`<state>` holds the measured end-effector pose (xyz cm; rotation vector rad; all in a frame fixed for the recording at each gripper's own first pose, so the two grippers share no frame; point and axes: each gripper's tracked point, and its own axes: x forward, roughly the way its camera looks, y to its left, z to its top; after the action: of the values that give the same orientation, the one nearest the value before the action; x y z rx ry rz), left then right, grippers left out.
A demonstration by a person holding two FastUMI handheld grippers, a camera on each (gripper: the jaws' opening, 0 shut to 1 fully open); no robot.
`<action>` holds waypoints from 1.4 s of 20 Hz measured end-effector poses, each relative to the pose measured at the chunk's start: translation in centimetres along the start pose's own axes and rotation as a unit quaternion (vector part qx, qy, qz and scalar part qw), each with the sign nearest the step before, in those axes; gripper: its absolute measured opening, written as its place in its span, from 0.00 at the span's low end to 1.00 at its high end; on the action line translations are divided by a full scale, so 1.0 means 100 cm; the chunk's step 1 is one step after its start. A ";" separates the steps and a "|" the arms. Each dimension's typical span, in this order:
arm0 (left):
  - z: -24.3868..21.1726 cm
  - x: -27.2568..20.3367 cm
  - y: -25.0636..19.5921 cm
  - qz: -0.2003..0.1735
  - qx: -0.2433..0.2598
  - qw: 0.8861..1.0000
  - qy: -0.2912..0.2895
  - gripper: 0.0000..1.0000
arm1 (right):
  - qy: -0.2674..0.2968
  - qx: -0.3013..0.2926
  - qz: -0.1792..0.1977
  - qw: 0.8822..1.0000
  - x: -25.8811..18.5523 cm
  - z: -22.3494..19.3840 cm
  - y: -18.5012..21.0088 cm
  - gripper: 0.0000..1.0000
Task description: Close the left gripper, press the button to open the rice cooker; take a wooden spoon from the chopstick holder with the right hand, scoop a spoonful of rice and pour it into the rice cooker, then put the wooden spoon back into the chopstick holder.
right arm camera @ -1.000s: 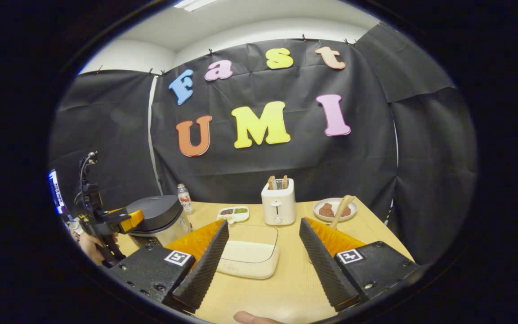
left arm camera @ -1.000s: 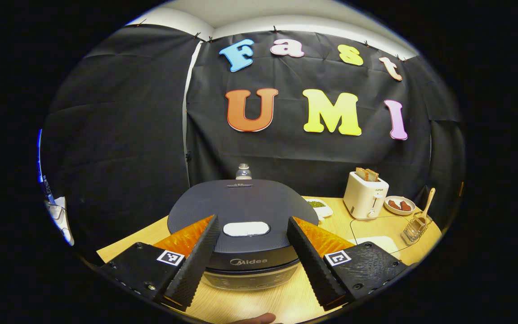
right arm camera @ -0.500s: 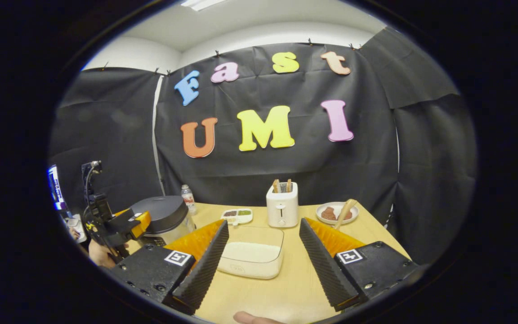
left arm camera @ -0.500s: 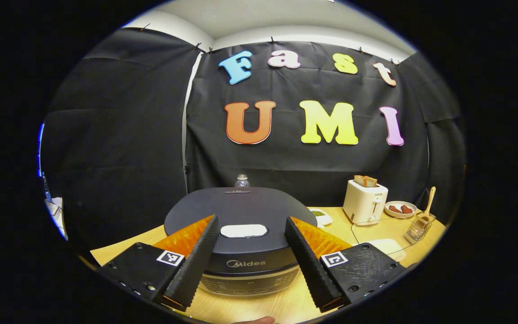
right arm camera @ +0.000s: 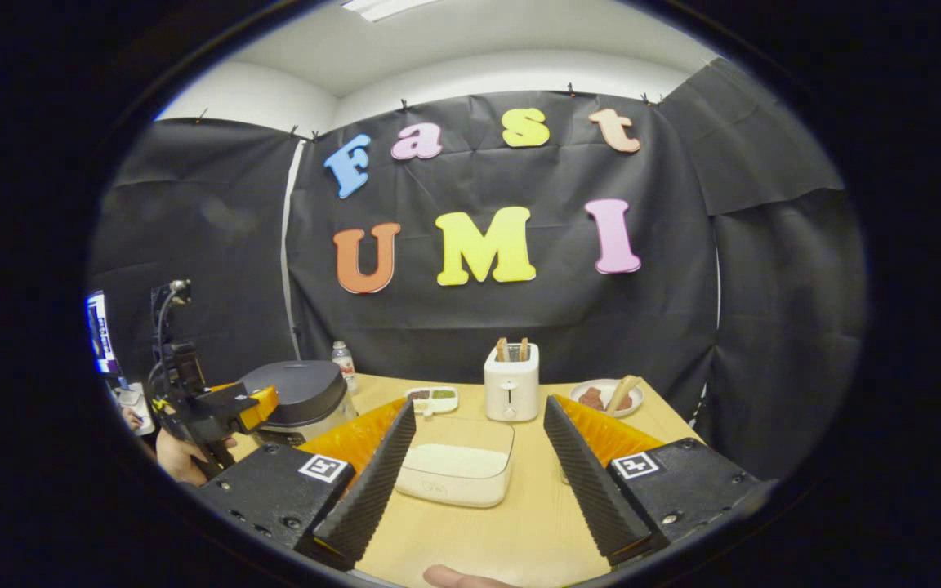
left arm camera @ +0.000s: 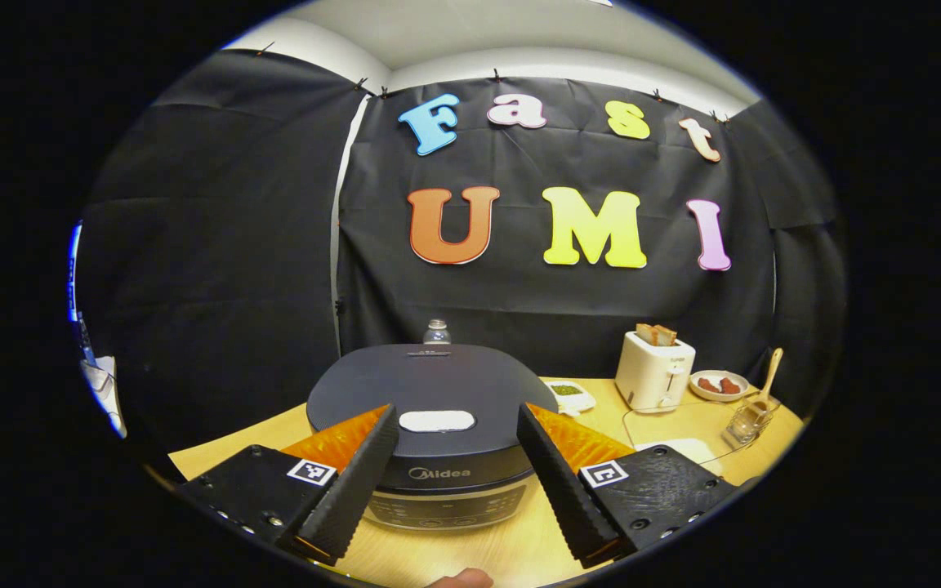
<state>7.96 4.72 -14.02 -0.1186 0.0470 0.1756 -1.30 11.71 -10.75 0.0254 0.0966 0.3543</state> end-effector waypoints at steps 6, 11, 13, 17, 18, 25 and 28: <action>0.051 -0.046 -0.002 -0.003 0.035 0.999 -0.027 0.94 | -0.028 0.012 -0.025 0.999 -0.026 0.023 -0.019 1.00; 0.083 -0.098 -0.020 -0.013 0.044 0.998 -0.039 0.94 | -0.057 0.008 -0.050 0.997 -0.049 0.044 -0.036 1.00; 0.091 -0.117 -0.024 -0.014 0.034 0.998 -0.045 0.94 | -0.060 0.001 -0.043 0.997 -0.059 0.047 -0.028 1.00; 0.097 -0.148 -0.044 -0.044 0.024 0.997 -0.060 0.94 | -0.058 -0.005 -0.022 0.998 -0.079 0.041 -0.009 0.95; 0.099 -0.156 -0.047 -0.051 0.026 0.996 -0.065 0.94 | -0.058 -0.003 -0.025 0.998 -0.085 0.038 -0.009 0.95; 0.098 -0.210 -0.058 -0.079 0.018 0.993 -0.087 0.94 | -0.054 -0.018 -0.028 0.998 -0.119 0.025 0.006 1.00; 0.089 -0.217 -0.061 -0.091 0.023 0.992 -0.083 0.94 | -0.052 -0.025 -0.028 0.998 -0.123 0.026 0.007 1.00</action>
<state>-12.00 -3.84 -3.26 -0.0622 -0.1249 0.0026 -12.81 8.09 -7.03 -0.0086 -0.0151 0.2980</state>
